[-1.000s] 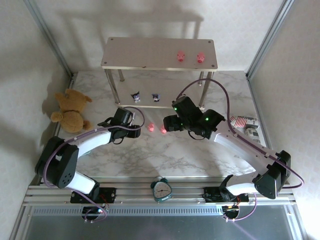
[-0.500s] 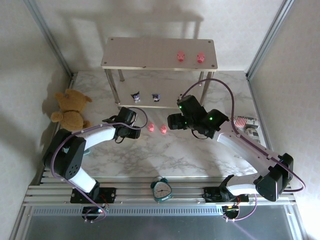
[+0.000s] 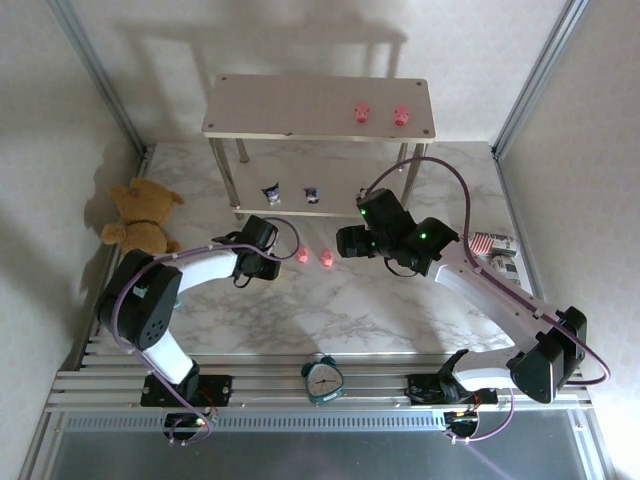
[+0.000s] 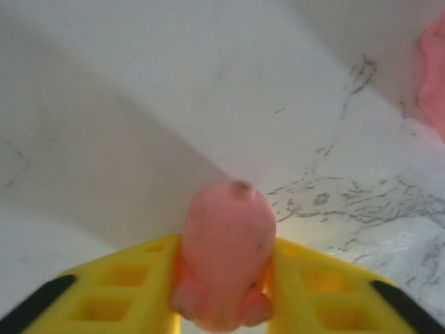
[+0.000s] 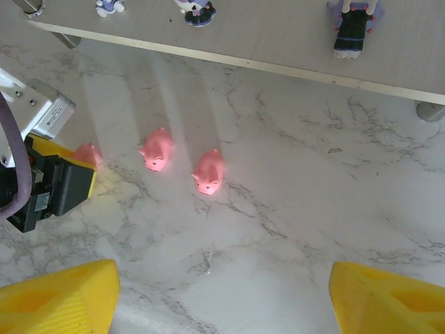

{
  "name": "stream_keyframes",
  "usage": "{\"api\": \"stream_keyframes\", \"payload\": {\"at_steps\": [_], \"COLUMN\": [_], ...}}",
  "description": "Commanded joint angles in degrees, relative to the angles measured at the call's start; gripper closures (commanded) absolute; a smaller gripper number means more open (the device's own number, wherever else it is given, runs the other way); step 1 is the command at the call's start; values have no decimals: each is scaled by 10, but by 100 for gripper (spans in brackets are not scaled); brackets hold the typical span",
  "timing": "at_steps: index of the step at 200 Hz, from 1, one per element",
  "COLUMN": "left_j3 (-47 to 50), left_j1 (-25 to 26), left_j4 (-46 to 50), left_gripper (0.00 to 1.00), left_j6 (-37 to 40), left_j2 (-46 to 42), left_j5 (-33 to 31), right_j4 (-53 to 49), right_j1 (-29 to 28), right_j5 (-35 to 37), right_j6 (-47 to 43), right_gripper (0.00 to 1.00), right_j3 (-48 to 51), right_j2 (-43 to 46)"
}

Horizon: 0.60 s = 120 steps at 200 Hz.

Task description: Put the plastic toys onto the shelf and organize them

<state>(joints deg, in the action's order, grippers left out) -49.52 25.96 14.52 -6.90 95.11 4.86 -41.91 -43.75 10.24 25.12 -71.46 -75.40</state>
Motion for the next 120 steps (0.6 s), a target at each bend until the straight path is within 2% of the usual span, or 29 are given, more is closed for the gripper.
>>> {"api": "stream_keyframes", "payload": {"at_steps": [1, 9, 38, 66, 93, 120], "left_j3": [-18, -19, -33, -95, -210, -374], "left_j1": [4, 4, 3, 2, -15, -39], "left_j4": [21, 22, 42, 113, 191, 264], "left_gripper": [90, 95, 95, 95, 93, 91], "left_j6": [8, 8, 0, -10, -9, 4], "left_j2": [14, 14, 4, -23, -60, -70], "left_j5": [-6, -8, -13, -15, 7, 34], "right_j4": [7, 7, 7, 4, 2, 2], "right_j1": [6, 6, 7, 7, 7, 7], "right_j5": [-3, -3, -3, -3, -6, -10], "right_j6": [4, 5, 4, 1, -5, -14], "right_gripper": [20, 20, 20, 20, 20, 20], "right_j3": [7, 8, 6, 1, -13, -29], "right_j2": [9, 8, 7, 3, -9, -27]}}
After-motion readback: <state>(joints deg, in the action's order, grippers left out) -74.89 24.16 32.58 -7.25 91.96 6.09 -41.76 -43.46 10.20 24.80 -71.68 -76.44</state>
